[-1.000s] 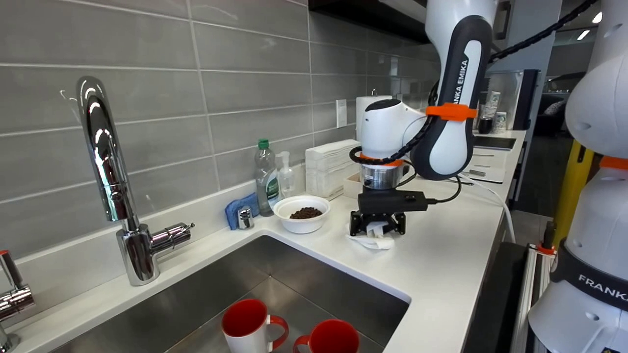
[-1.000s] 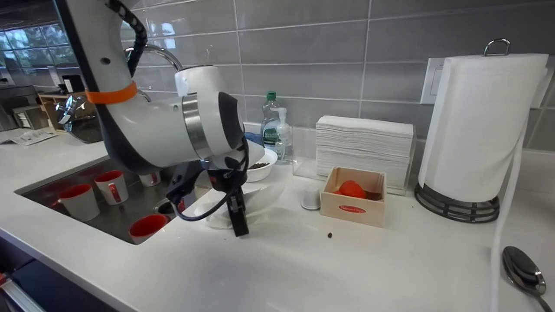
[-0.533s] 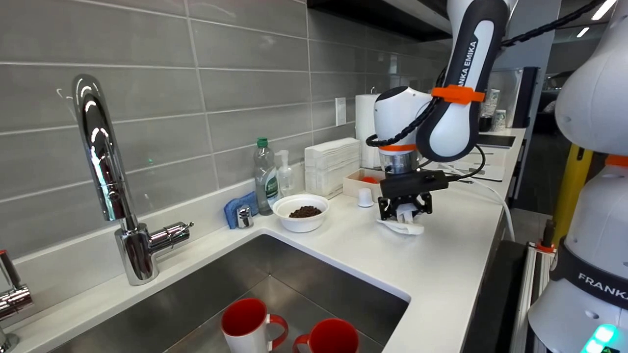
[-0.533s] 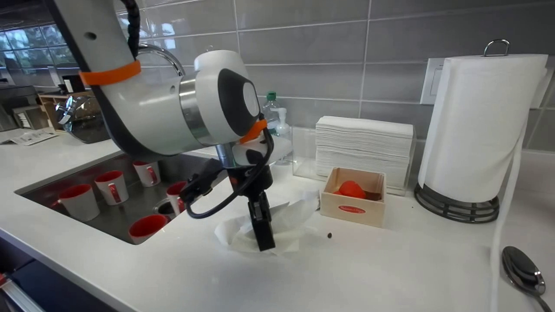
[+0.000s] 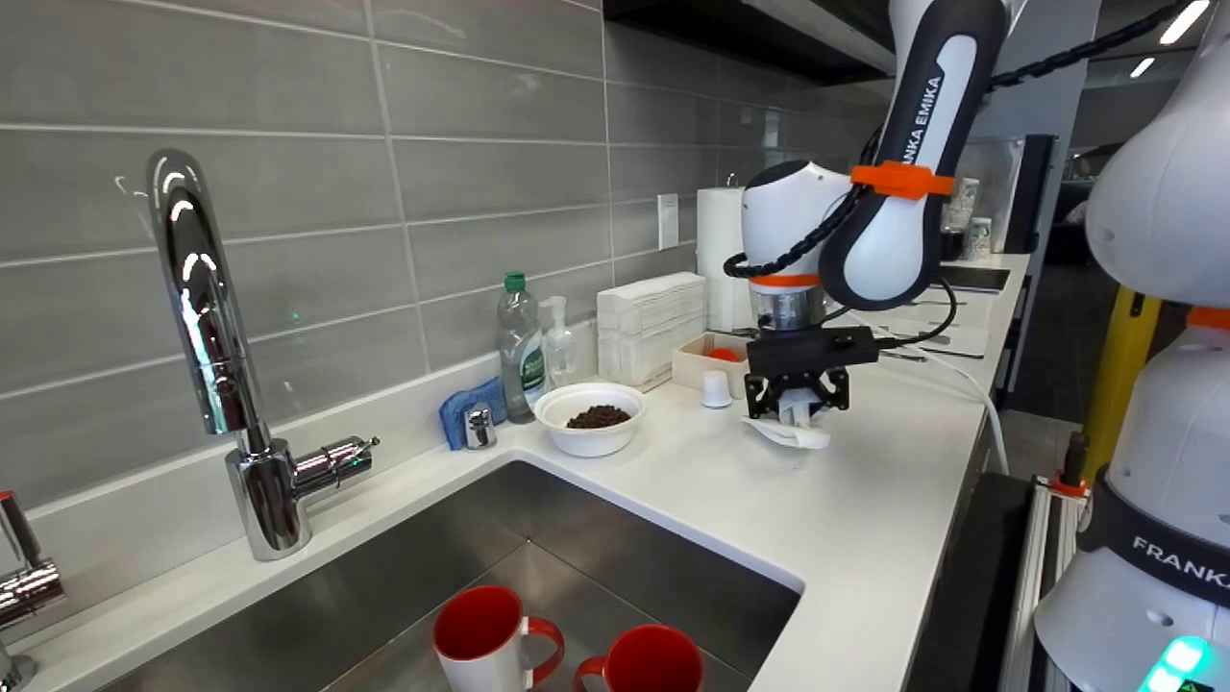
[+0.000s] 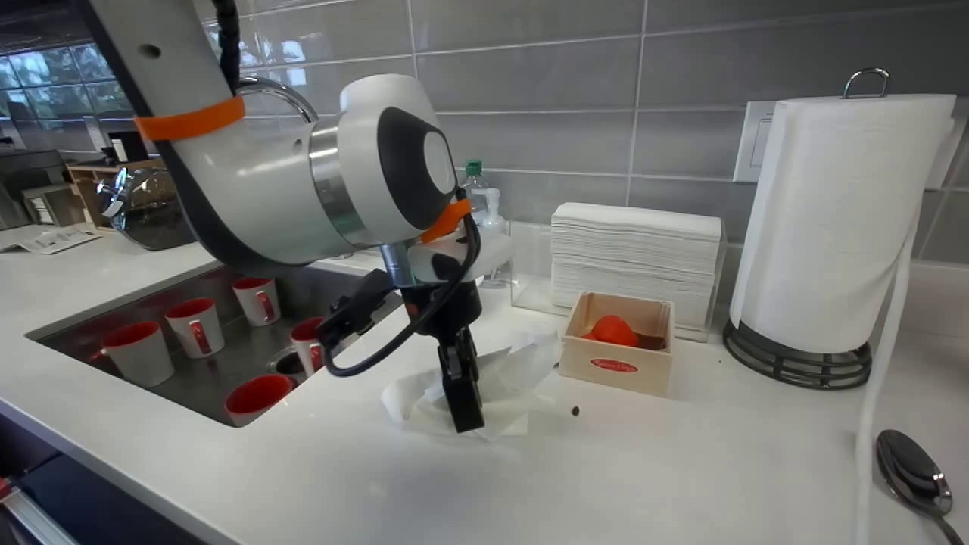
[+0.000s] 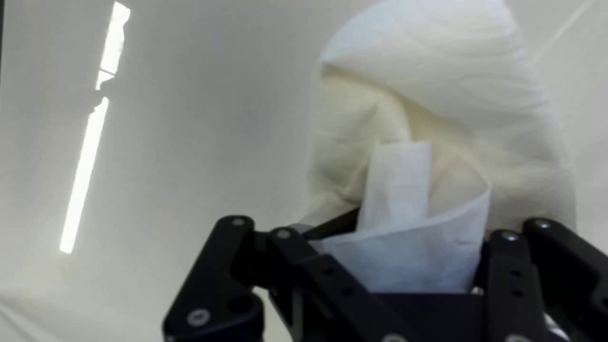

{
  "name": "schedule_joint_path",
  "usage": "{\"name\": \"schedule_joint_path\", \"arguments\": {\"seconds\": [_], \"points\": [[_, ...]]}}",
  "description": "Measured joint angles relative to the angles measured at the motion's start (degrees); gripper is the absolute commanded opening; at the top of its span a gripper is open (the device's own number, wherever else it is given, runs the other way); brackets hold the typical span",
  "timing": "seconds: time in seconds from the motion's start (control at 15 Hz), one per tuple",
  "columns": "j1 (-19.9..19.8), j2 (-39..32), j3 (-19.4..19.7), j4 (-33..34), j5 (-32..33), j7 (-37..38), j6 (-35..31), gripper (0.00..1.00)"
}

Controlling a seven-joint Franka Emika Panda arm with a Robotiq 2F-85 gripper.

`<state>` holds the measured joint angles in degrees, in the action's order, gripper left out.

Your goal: Move the white plate forward closer to the wall and use the napkin to wipe the counter

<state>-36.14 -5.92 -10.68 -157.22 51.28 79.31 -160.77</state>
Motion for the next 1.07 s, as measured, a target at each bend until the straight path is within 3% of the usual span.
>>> {"name": "schedule_joint_path", "arguments": {"seconds": [0.33,0.53,0.8,0.87,1.07], "points": [[3.0,-3.6,-8.3,-0.3,-8.4,-1.3,-0.5,0.00],[2.4,-5.2,-15.0,-0.4,-18.2,-9.4,0.6,0.00],[0.2,-4.2,-21.8,0.4,-27.0,-19.5,11.6,0.00],[2.5,-3.1,-19.4,0.3,-28.9,-21.3,15.3,0.00],[13.8,1.3,-5.2,0.0,-26.7,-21.9,24.0,0.00]]}}
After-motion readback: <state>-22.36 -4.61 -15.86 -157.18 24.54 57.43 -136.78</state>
